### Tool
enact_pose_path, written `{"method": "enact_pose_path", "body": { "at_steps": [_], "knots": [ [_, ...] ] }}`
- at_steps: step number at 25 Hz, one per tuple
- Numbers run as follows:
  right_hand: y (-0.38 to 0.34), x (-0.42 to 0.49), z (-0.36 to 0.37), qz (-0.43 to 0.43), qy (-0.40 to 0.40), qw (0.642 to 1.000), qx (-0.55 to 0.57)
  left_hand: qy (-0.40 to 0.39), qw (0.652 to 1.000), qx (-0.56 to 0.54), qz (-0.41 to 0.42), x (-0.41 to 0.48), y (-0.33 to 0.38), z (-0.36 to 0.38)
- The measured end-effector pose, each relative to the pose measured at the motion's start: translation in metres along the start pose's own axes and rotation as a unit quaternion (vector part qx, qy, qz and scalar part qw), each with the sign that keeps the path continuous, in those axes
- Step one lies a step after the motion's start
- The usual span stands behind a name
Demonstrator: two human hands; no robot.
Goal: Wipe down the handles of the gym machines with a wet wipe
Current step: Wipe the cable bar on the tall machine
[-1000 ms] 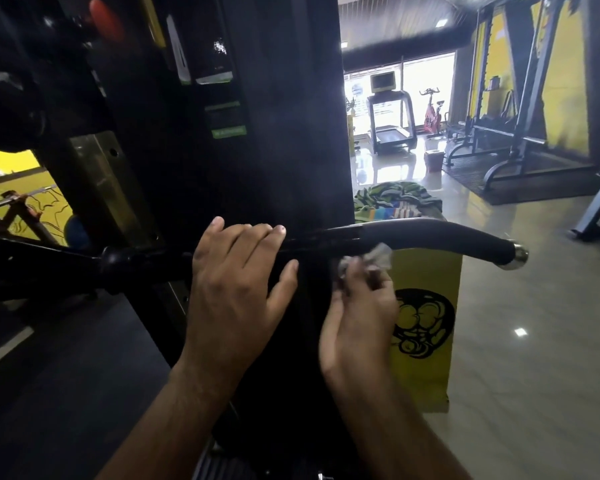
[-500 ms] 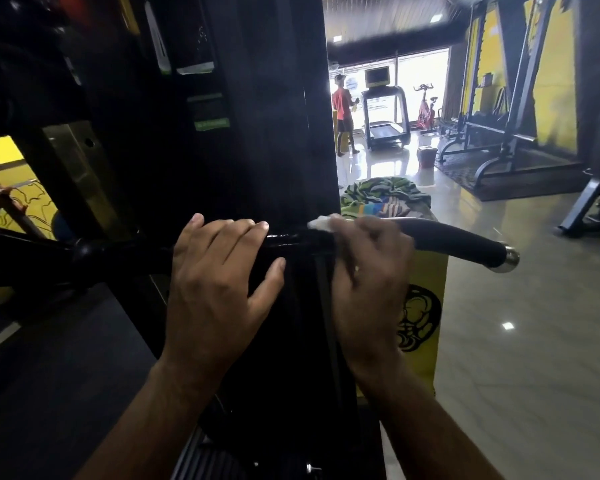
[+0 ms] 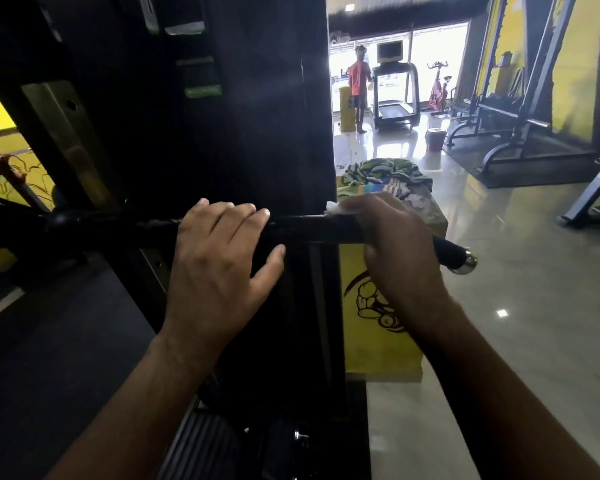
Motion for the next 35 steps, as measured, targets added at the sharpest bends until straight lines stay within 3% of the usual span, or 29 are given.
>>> {"method": "enact_pose_path", "body": {
  "at_steps": [4,8,11,12,15,17,20,23,25,27,30,32,34,35],
  "knots": [
    [-0.012,-0.006,0.023,-0.066,-0.079,0.995,0.004,-0.018,1.000,0.011,0.004,-0.006,0.008,0.012],
    [0.015,0.013,0.025,0.017,-0.091,0.995,0.042,-0.026,0.999,0.024,0.002,-0.011,0.008,0.016],
    [-0.015,0.005,0.042,-0.083,-0.173,0.976,0.106,-0.037,0.999,0.033,0.000,-0.016,0.010,0.019],
    [-0.011,0.011,0.046,-0.081,-0.206,0.970,0.099,-0.041,0.998,0.037,-0.002,-0.018,0.010,0.021],
    [0.033,0.034,0.050,0.049,-0.301,0.953,-0.004,-0.052,0.997,0.049,-0.007,-0.025,0.008,0.027],
    [0.033,0.032,0.057,0.052,-0.312,0.948,0.025,-0.053,0.997,0.054,-0.003,-0.029,0.007,0.031],
    [0.007,0.028,0.079,-0.016,-0.306,0.948,0.084,-0.057,0.997,0.056,0.000,-0.027,0.003,0.039],
    [0.031,0.036,0.092,0.077,-0.330,0.935,0.110,-0.064,0.997,0.053,0.005,-0.028,0.001,0.044],
    [0.025,0.034,0.101,0.055,-0.325,0.935,0.128,-0.070,0.996,0.059,0.010,-0.030,0.001,0.045],
    [0.010,0.033,0.107,-0.029,-0.342,0.930,0.131,-0.080,0.995,0.065,0.004,-0.028,0.001,0.046],
    [0.041,0.039,0.098,0.004,-0.399,0.916,0.044,-0.105,0.992,0.072,-0.010,-0.027,0.003,0.046],
    [0.062,0.030,0.084,0.026,-0.320,0.947,0.013,-0.123,0.989,0.082,-0.015,-0.027,0.004,0.046],
    [0.039,-0.005,0.071,-0.051,-0.148,0.984,0.087,-0.137,0.985,0.103,-0.023,-0.024,0.005,0.048],
    [0.024,-0.026,0.073,-0.084,-0.093,0.982,0.139,-0.140,0.984,0.111,-0.027,-0.020,0.006,0.050]
  ]
}}
Point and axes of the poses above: each hand's wrist, its own x-axis towards the middle knuckle, its own z-axis out of the palm, y = z × x, the point moved 5 cm from there along x, towards the middle knuckle, and after that the axes turned 4 degrees about x, right-handed, at the moved point
